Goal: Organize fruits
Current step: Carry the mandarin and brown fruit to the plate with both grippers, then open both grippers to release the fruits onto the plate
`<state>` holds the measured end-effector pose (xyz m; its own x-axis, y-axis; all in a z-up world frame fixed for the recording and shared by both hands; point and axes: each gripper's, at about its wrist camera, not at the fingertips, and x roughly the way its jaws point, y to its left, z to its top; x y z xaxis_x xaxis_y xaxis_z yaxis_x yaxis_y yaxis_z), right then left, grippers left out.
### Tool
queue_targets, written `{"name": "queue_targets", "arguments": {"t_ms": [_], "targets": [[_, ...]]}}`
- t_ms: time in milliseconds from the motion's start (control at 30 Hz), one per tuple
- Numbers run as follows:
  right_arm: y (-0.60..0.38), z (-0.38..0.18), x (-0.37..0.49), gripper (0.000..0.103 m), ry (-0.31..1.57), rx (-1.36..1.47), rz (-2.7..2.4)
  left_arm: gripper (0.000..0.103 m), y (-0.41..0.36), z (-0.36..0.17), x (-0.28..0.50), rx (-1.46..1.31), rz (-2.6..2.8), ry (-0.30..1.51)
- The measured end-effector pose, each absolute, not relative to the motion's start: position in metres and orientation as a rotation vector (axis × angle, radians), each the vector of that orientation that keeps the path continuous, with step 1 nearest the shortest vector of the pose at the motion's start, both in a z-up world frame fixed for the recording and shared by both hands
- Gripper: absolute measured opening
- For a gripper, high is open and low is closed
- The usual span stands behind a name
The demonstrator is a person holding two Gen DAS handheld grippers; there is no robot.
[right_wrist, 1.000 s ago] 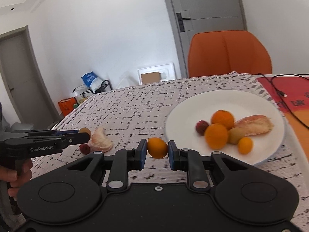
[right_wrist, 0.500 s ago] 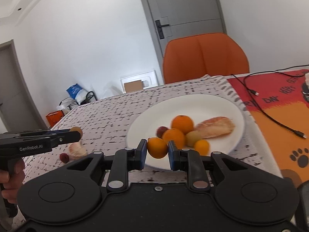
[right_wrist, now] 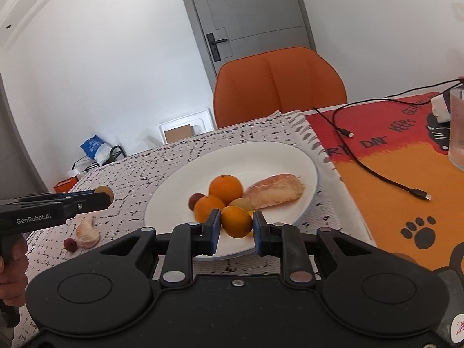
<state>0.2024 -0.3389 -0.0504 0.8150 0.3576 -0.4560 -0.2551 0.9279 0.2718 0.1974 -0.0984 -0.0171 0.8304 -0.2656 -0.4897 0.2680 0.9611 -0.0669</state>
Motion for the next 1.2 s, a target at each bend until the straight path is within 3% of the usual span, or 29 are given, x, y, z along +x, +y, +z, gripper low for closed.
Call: {"name": "queue_targets", "arguments": {"t_ms": [867, 1200], "targets": [[-0.350, -0.052, 0.207, 0.037, 0.510, 0.227, 0.318, 0.028, -0.122, -0.029, 0.221, 0.019, -0.307, 0.580], [-0.335, -0.053, 0.201, 0.049, 0.515, 0.216, 0.345, 0.047, -0.090, -0.026, 0.202, 0.004, -0.220, 0.586]]}}
